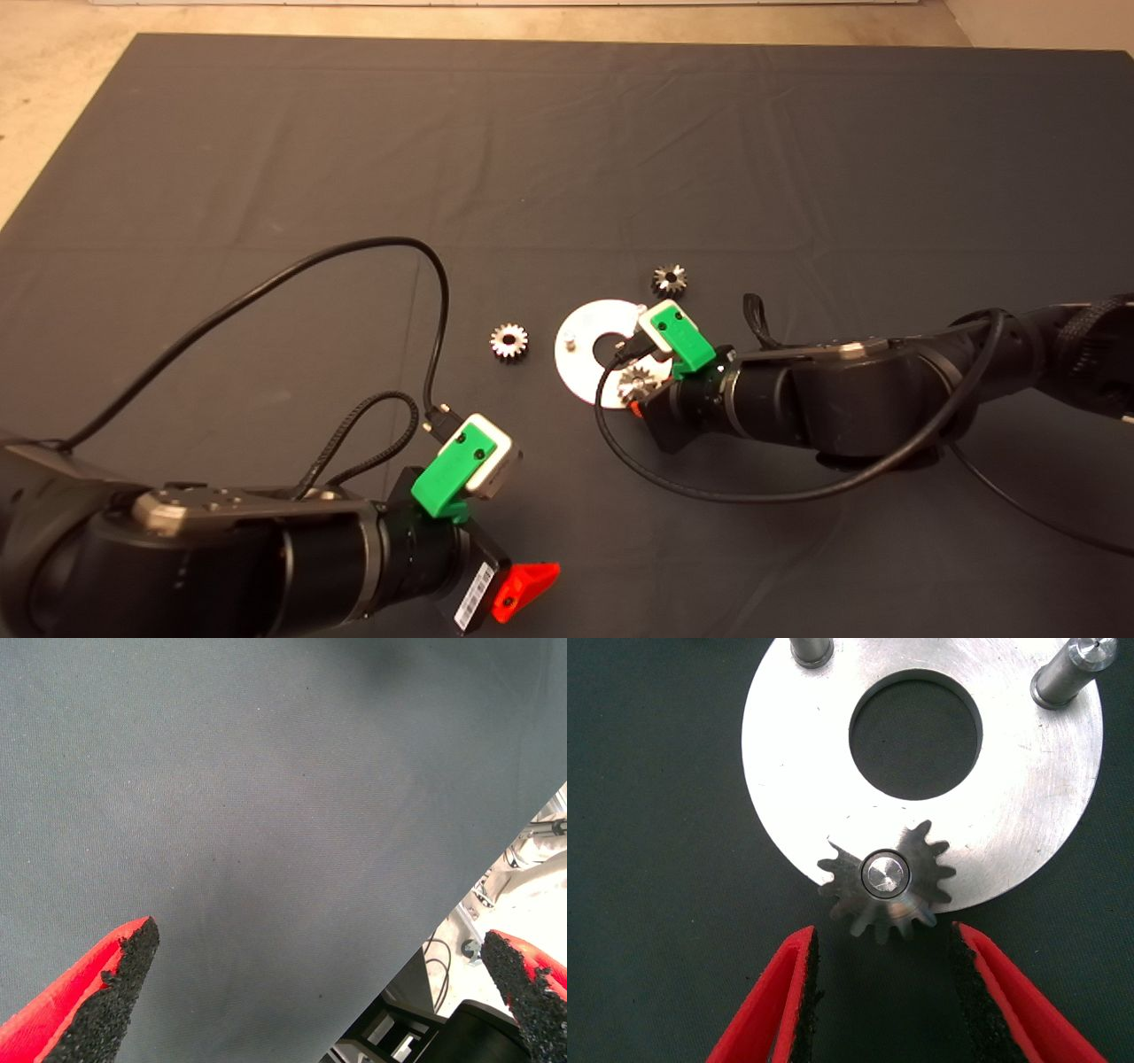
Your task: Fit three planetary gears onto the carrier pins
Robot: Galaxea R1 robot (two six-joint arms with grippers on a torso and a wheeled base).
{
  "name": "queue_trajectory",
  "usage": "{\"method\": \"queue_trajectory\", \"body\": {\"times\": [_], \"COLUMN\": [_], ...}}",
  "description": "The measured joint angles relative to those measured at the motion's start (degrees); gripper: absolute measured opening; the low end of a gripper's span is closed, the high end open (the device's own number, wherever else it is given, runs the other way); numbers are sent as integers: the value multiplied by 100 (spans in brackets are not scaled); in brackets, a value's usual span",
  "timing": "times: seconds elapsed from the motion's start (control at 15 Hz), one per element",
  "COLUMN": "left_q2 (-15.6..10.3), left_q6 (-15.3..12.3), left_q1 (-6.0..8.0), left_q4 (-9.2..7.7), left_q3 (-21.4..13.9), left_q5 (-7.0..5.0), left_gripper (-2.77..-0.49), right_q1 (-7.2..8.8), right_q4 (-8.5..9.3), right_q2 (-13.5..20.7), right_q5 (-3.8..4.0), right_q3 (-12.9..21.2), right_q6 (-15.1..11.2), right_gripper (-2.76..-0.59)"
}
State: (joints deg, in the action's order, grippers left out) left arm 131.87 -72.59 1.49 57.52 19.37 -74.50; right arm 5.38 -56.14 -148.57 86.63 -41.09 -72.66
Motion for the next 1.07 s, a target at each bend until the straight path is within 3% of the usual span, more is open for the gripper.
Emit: {"method": "queue_trajectory", "body": {"times": [0.27,0.47,0.6,0.73,1.07], "left_q2": [0,0,0,0,0], "left_q6": [1,1,1,-1,1], "left_q1": [0,0,0,0,0], "left_q4": [0,0,0,0,0], "left_q3": [0,0,0,0,0], "left_q5": [0,-2,0,-2,-4], "left_gripper": [-62,-62,-62,-62,-62], "right_q1": [38,247,349,341,339], "right_q4": [0,0,0,0,2], "right_q2": [2,83,217,458,546], "right_q5": [-2,-5,-5,-16,-5], "right_q3": [0,0,0,-2,-522], "right_q6": [-2,-2,-2,0,321], "right_gripper": [-231,-231,-231,-231,-218]}}
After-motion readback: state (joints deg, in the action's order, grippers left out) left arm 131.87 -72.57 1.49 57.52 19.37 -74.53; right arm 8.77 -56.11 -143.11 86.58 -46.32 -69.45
